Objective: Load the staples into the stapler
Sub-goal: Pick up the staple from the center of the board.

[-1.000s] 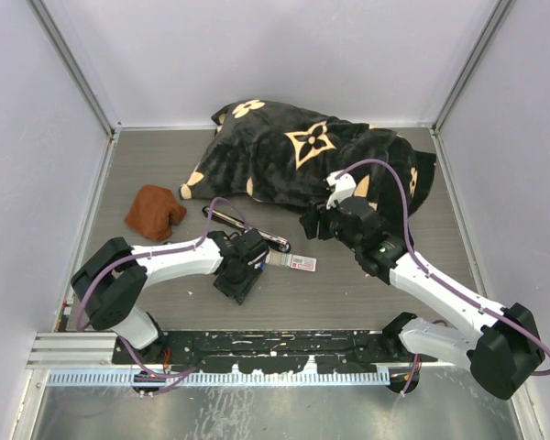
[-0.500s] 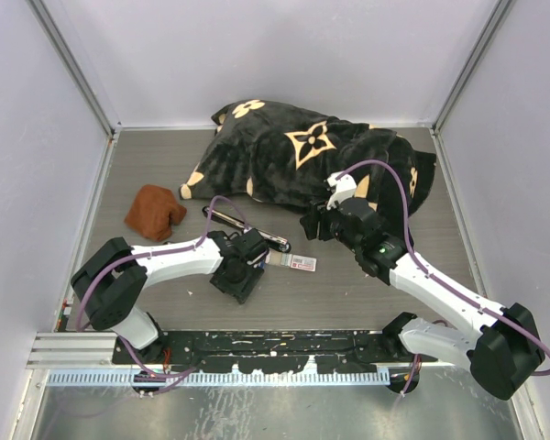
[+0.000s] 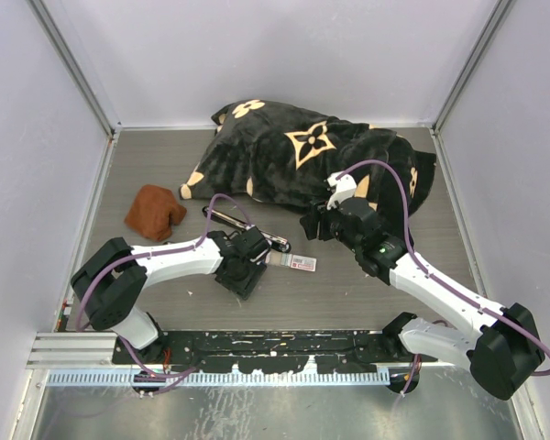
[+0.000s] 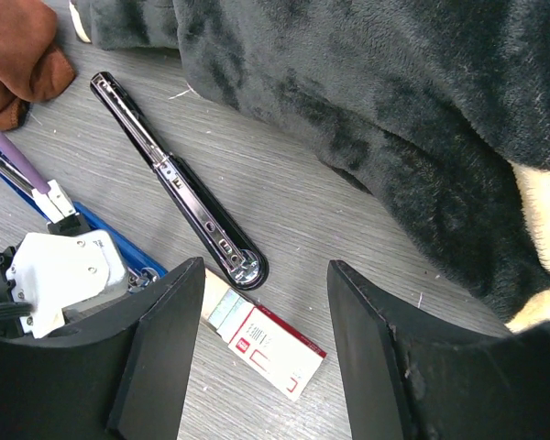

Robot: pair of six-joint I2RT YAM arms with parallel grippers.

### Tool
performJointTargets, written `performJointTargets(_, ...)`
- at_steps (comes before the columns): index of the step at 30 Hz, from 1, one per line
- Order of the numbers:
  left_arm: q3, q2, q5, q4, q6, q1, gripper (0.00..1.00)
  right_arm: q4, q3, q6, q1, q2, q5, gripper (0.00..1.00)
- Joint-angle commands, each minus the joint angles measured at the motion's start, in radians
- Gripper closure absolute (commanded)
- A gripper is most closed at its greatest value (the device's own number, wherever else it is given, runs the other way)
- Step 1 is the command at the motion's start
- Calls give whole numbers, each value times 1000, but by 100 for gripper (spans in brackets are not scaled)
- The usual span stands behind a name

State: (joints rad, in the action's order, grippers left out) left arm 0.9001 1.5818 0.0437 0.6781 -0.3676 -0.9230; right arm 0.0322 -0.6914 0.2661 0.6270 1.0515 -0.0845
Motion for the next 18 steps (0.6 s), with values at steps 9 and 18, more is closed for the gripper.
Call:
performJointTargets(9, -5, -52, 5, 7, 11, -5, 48, -41, -13, 9, -6, -4, 3, 38)
performJointTargets(18, -21, -56, -2, 7, 14, -5, 48, -41, -14, 10, -9, -1, 6, 38)
